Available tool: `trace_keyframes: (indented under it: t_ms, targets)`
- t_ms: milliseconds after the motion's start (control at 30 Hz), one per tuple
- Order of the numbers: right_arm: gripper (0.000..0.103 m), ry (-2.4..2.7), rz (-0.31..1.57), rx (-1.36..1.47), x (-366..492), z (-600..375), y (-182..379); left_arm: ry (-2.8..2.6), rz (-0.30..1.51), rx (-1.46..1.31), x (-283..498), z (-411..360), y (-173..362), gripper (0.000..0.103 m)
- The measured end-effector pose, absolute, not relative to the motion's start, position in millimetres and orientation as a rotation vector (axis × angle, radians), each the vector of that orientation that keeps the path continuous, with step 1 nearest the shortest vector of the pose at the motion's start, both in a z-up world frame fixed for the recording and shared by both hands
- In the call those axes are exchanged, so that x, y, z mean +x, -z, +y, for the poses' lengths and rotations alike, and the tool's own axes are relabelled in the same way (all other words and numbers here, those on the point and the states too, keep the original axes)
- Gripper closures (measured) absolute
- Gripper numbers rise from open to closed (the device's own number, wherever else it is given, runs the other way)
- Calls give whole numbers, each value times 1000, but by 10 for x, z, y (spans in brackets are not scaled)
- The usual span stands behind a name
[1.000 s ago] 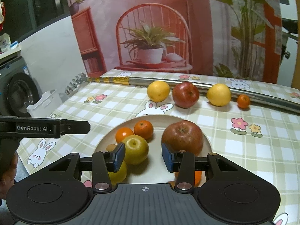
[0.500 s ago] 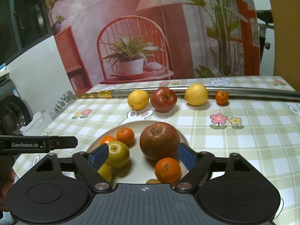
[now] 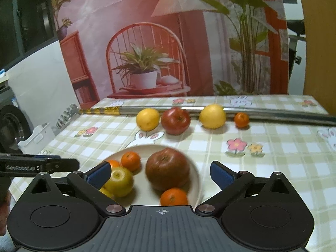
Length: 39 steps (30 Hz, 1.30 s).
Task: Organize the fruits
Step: 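Move both open tools toward the fruits lying along the metal rod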
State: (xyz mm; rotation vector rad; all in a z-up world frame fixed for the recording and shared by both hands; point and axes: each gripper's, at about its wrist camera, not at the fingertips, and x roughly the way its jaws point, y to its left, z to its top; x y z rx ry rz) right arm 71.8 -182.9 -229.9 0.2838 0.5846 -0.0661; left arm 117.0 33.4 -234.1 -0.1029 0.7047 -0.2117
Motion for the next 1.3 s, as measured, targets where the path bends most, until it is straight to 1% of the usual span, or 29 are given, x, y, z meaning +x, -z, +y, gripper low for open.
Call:
trace_keyframes:
  t_ms: [267, 467, 800, 1033, 1100, 1133, 1167, 1200, 1233, 1300]
  targets:
    - [2, 151, 536, 338, 752, -2360, 2116, 235, 663, -76, 1304, 319, 2158, 32]
    - [2, 167, 548, 312, 849, -2540, 2104, 244, 652, -64, 1469, 328, 2069, 32]
    - [13, 134, 568, 258, 1205, -2653, 2145, 312, 660, -61, 1822, 205, 1991, 33]
    - [14, 160, 573, 264, 1281, -2870, 2226, 424, 686, -11, 2109, -275, 2069, 34]
    - [16, 176, 570, 280, 1254, -2970, 2259, 446, 702, -13, 2188, -397, 2122, 35]
    - [16, 183, 568, 287, 1238, -3010, 2272, 469, 710, -17, 2238, -477, 2140, 41]
    - [16, 191, 565, 293, 1211, -3059, 2284, 497, 718, -15, 2288, -548, 2158, 50]
    - [16, 197, 562, 298, 1190, -3095, 2290, 534, 728, -7, 2343, -639, 2174, 54]
    - [16, 204, 560, 303, 1168, -3138, 2297, 566, 728, 2, 2387, -731, 2191, 56]
    - [17, 218, 561, 308, 1128, -3225, 2317, 601, 728, 29, 2485, -937, 2236, 56]
